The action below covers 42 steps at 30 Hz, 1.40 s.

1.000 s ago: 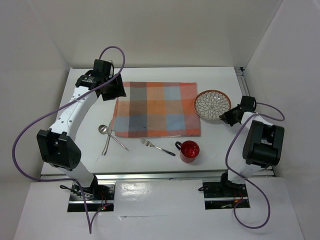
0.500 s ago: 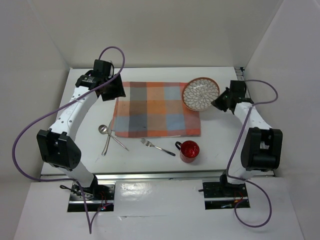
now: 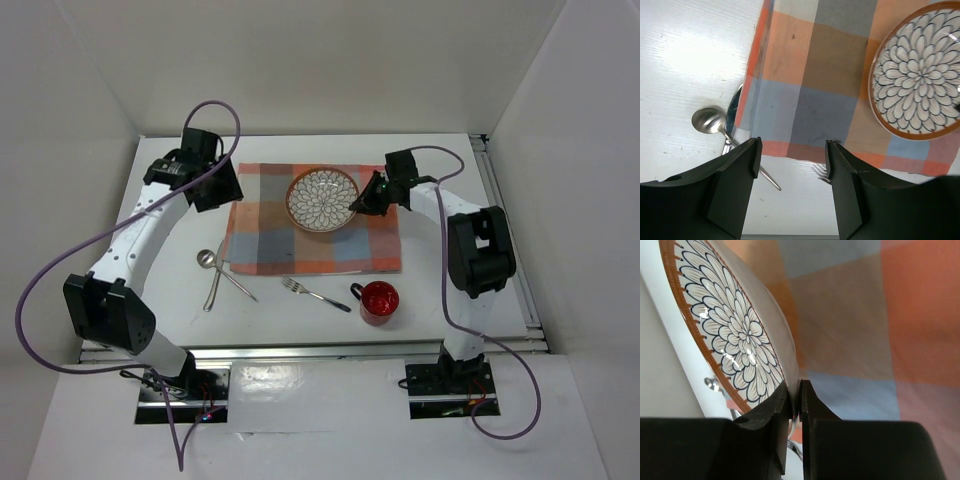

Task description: Set the dinner table for one person

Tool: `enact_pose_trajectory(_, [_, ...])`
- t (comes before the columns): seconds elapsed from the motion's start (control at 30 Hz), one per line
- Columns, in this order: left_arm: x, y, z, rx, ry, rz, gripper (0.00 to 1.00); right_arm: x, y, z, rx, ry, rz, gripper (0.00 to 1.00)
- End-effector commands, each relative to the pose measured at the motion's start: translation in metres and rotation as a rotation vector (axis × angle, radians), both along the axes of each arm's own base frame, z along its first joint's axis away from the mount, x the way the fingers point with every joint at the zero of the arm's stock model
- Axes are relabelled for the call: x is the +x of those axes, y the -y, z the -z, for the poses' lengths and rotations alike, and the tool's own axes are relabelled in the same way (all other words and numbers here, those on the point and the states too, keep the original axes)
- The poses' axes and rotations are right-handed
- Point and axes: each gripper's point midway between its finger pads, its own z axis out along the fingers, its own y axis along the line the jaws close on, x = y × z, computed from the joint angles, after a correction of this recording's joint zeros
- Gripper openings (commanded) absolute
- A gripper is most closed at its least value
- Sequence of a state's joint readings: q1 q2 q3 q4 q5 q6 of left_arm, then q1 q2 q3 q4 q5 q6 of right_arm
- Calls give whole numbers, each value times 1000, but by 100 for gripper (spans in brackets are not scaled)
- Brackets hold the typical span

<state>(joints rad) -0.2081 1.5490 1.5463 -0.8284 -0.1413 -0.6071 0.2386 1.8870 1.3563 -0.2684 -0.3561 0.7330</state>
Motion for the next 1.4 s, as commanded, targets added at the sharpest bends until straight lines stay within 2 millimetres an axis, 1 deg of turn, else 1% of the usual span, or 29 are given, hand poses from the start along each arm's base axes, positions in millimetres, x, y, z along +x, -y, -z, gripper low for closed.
enact_pose_trajectory(0.0, [-6,-7,-10,3,35,-32,70,30,-26,-52,167,138,-45,0])
enact_pose_trajectory(0.07, [-9,-6,-5,-8,20,-32,70,31,-28,-46,179,123,-48,0])
enact_pose_trajectory(0.2, [-16,-4,13,-20,-20,-28,70,29,-29,-18,172,63,-51,0])
enact_pose_trajectory(0.27, [-18,-2,14,-29,-17,-22,70,26,-26,-6,153,37,-48,0])
enact_pose_trajectory(0.37, [-20,-2,18,-27,-26,-22,70,20,-26,2,117,16,-50,33])
enact_pose_trajectory(0.43, [-20,-2,18,-27,-26,-22,70,17,-19,6,71,9,-42,65])
enact_pose_trajectory(0.47, [-18,-2,14,-29,-17,-22,70,18,-17,6,52,12,-40,71])
enact_pose_trajectory(0.5, [-18,-2,14,-29,-17,-22,70,22,-12,-6,21,50,-34,76])
enact_pose_trajectory(0.57, [-17,0,10,-39,-8,-16,70,18,-4,-10,-31,52,-35,90])
enact_pose_trajectory(0.6, [-17,0,10,-39,-8,-16,70,21,3,-25,-62,86,-12,92])
enact_pose_trajectory(0.67, [-14,1,10,-39,-8,-16,70,16,16,-33,-109,90,10,93])
enact_pose_trajectory(0.7, [-14,1,10,-39,-8,-16,70,17,30,-55,-148,144,40,93])
enact_pose_trajectory(0.73, [-14,2,10,-46,-10,-10,70,12,37,-63,-176,154,50,94])
enact_pose_trajectory(0.77, [-14,2,10,-46,-10,-10,70,4,49,-63,-221,157,58,94])
enact_pose_trajectory(0.8, [-13,2,6,-48,-1,-10,70,-7,63,-81,-270,185,95,94])
enact_pose_trajectory(0.83, [-13,2,6,-48,-1,-10,70,-16,71,-85,-300,188,105,94])
enact_pose_trajectory(0.87, [-13,2,6,-48,-1,-10,70,-32,82,-74,-333,154,114,94])
enact_pose_trajectory(0.9, [-11,5,5,-57,8,-4,70,-45,88,-72,-356,140,116,94])
enact_pose_trajectory(0.93, [-11,5,5,-57,8,-4,70,-66,95,-83,-363,144,124,94])
enact_pose_trajectory(0.97, [-11,5,5,-57,8,-4,70,-91,99,-60,-374,75,118,93])
enact_pose_trajectory(1.0, [-8,5,7,-57,9,-4,70,-106,101,-55,-359,44,140,93])
enact_pose_trajectory(1.03, [-8,7,7,-64,8,2,70,-125,95,-64,-330,62,134,93])
enact_pose_trajectory(1.07, [-8,7,7,-64,8,2,70,-146,96,-56,-325,7,137,93])
enact_pose_trajectory(1.1, [-7,7,11,-62,-3,2,70,-168,95,-38,-305,-68,167,93])
enact_pose_trajectory(1.13, [-7,7,11,-62,-3,2,70,-184,89,-44,-277,-56,169,93])
enact_pose_trajectory(1.17, [-5,7,11,-62,-4,2,70,-208,91,-28,-281,-131,176,93])
enact_pose_trajectory(1.27, [-5,11,11,-62,-4,13,70,-242,83,-24,-225,-187,215,91])
enact_pose_trajectory(1.3, [-5,11,11,-62,-4,13,70,-253,82,-16,-217,-219,215,90])
enact_pose_trajectory(1.37, [-5,11,11,-62,-4,13,70,-268,78,-13,-198,-259,228,88])
